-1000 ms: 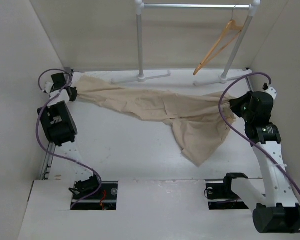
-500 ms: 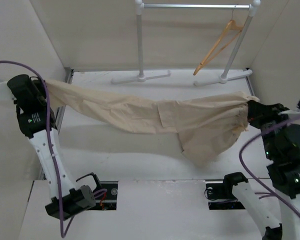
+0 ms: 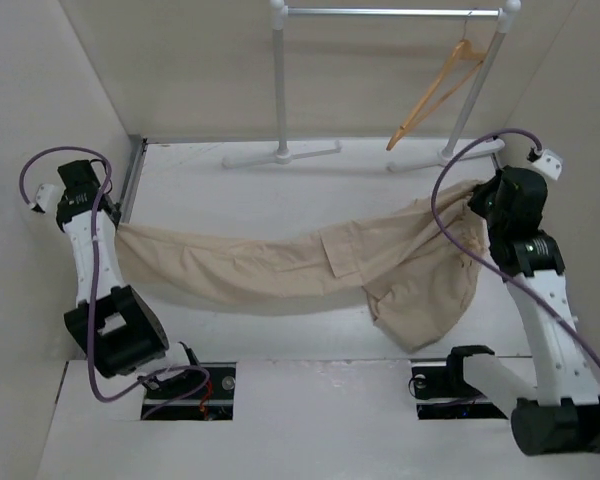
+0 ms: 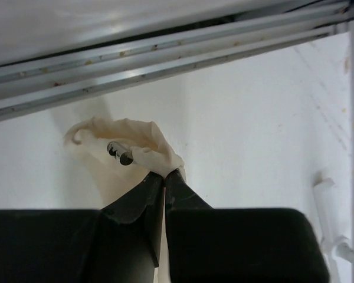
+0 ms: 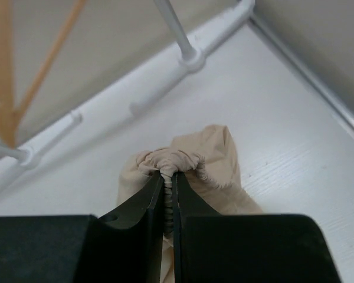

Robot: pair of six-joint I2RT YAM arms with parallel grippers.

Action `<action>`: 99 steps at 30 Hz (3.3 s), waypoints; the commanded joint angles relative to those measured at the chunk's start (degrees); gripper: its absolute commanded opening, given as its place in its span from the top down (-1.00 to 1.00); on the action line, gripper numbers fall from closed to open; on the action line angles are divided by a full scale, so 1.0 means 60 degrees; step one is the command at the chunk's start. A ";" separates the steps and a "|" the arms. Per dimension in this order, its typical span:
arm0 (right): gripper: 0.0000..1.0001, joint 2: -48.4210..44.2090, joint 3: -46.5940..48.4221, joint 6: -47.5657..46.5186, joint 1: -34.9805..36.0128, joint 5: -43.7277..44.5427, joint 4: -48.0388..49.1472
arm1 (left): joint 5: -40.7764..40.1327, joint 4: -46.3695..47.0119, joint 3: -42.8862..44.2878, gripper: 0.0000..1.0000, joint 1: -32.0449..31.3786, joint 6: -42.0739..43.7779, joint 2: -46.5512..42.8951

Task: Place the trousers on the hanger
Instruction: Flatten out the trousers at the center of the board.

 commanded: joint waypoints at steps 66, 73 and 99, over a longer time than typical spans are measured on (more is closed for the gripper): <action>0.86 0.4906 0.0165 0.4628 0.2959 -0.0441 -0.1608 | 0.3274 0.6847 -0.3688 0.37 -1.2303 -0.1236 0.1659; 0.88 0.7705 0.3318 0.4023 0.1845 -0.1918 -0.1053 | 0.2792 0.7416 -0.2195 0.12 -1.3153 -0.1148 0.2918; 0.83 0.8440 0.4917 0.4302 0.0086 -0.5216 -0.0788 | -0.3462 0.6792 0.6403 -0.05 -1.5352 -0.2876 1.0609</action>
